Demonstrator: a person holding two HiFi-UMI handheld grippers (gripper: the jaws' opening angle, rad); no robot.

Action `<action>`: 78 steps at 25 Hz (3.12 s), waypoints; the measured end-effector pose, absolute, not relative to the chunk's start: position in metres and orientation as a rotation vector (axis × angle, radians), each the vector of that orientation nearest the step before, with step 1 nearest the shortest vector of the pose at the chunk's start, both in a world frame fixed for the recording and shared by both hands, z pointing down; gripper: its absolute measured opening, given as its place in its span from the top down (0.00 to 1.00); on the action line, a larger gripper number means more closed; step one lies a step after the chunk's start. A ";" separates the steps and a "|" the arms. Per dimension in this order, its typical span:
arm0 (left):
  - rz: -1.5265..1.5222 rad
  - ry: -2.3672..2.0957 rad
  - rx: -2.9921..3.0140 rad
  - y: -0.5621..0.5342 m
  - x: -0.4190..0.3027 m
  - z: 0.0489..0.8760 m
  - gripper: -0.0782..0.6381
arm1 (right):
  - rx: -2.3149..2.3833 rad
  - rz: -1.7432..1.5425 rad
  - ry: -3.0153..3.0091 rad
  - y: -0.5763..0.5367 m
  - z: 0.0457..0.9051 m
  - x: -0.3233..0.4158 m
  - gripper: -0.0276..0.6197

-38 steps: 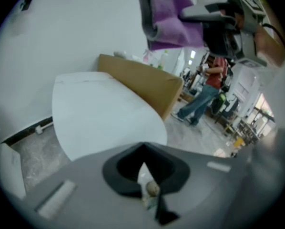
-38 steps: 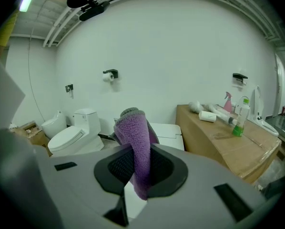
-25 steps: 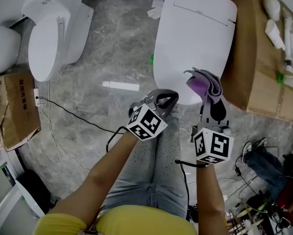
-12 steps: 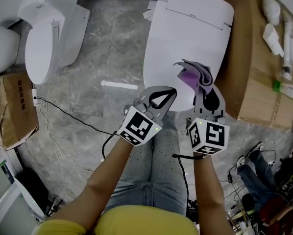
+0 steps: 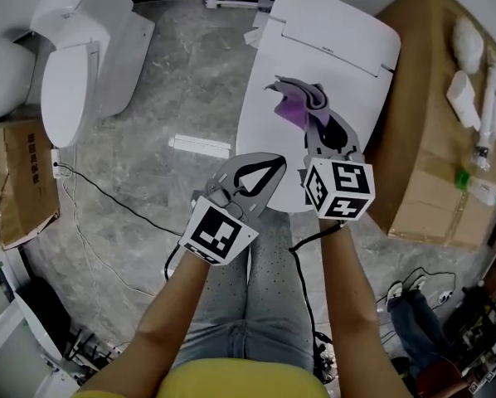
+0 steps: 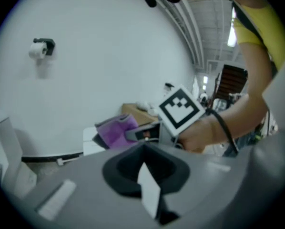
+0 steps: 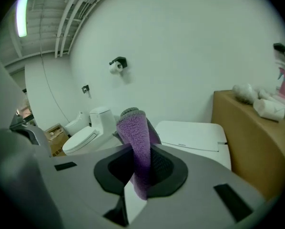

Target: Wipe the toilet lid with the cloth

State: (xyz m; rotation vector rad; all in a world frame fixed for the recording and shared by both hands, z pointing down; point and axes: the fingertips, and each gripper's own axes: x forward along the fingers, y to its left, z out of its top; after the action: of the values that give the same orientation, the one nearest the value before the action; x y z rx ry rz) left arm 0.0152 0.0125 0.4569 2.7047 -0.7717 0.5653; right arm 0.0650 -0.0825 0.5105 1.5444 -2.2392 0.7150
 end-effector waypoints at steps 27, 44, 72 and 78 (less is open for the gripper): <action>0.573 -0.745 2.691 -0.070 0.046 0.473 0.90 | 1.423 1.156 -1.790 -0.197 0.697 0.094 0.90; 0.550 -0.612 2.755 -0.038 0.076 0.459 0.90 | 1.707 1.059 -1.236 -0.100 0.702 0.295 0.90; 0.567 -0.680 2.757 0.008 0.013 0.441 0.90 | 1.152 1.204 -2.092 -0.101 0.637 -0.013 0.90; 0.586 -0.694 2.731 -0.003 0.015 0.453 0.90 | 1.218 1.191 -1.889 -0.106 0.695 0.005 0.90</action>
State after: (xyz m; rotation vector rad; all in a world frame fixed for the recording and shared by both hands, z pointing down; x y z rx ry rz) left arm 0.0148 -0.0028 0.4527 2.7308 -0.6938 0.5862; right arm 0.0055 -0.1064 0.6952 1.2183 -1.8890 1.1906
